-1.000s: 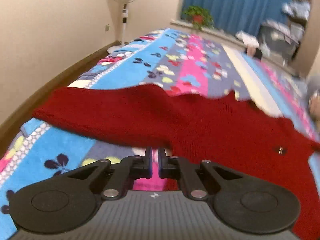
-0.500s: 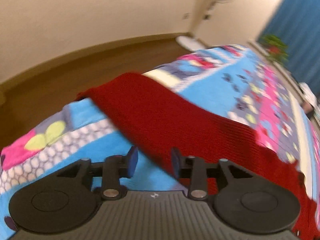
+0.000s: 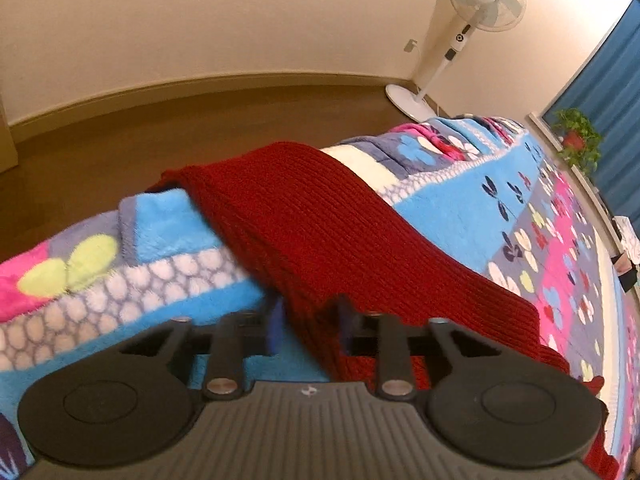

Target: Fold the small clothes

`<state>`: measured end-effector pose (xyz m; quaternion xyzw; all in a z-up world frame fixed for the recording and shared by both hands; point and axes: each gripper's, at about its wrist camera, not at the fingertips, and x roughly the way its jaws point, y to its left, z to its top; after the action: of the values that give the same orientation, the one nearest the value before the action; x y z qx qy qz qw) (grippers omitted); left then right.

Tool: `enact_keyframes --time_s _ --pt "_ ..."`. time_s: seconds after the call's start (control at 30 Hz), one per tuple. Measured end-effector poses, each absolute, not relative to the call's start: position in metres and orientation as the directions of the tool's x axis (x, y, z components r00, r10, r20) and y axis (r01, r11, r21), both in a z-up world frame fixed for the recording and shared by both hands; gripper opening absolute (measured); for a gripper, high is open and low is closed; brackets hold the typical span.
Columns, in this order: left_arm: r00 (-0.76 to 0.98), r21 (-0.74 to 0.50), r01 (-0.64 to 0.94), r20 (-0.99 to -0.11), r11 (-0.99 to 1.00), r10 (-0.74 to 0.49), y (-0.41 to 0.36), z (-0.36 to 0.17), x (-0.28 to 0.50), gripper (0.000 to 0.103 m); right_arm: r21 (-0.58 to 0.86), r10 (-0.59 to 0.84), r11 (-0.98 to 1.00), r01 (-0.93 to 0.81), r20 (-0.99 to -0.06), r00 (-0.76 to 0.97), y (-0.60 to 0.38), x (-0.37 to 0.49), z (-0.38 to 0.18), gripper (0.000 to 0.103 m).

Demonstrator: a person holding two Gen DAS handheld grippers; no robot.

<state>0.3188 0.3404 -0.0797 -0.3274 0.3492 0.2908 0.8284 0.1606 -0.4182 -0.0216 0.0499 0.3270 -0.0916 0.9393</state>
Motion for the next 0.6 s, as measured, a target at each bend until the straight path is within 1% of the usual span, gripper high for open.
enact_keyframes --time_s 0.07,0.1,0.17,0.33,0.4,0.5,0.53,0.6 --pt "0.594 -0.343 -0.709 -0.761 0.616 0.260 0.340 -0.077 0.317 0.017 0.037 -0.139 0.978 0.206 -0.622 0.771 -0.419 0.160 -0.021 0.047" --pt "0.598 -0.337 -0.706 -0.754 0.623 0.270 0.338 -0.075 0.316 0.016 0.039 -0.138 0.978 0.206 -0.621 0.772 -0.420 0.160 -0.021 0.047" --pt "0.609 -0.325 -0.698 -0.739 0.639 0.290 0.331 -0.067 0.315 0.015 0.038 -0.137 0.978 0.205 -0.619 0.773 -0.419 0.160 -0.021 0.047" --pt "0.682 -0.298 -0.630 -0.654 0.717 0.326 0.307 -0.036 0.311 0.015 0.030 -0.132 0.981 0.191 -0.616 0.776 -0.416 0.160 -0.021 0.047" --pt "0.681 -0.278 -0.617 -0.658 0.736 0.322 0.301 -0.036 0.314 0.014 0.026 -0.133 0.981 0.190 -0.616 0.776 -0.415 0.160 -0.021 0.047" --pt "0.637 -0.276 -0.653 -0.704 0.705 0.315 0.304 -0.046 0.313 0.014 0.022 -0.135 0.982 0.188 -0.618 0.775 -0.415 0.160 -0.021 0.047" --pt "0.633 -0.275 -0.659 -0.706 0.700 0.318 0.304 -0.046 0.312 0.014 0.023 -0.134 0.982 0.188 -0.617 0.776 -0.415 0.160 -0.021 0.047" --pt "0.649 -0.256 -0.645 -0.681 0.721 0.339 0.297 -0.038 0.312 0.014 0.022 -0.132 0.983 0.184 -0.616 0.776 -0.415 0.160 -0.021 0.047"
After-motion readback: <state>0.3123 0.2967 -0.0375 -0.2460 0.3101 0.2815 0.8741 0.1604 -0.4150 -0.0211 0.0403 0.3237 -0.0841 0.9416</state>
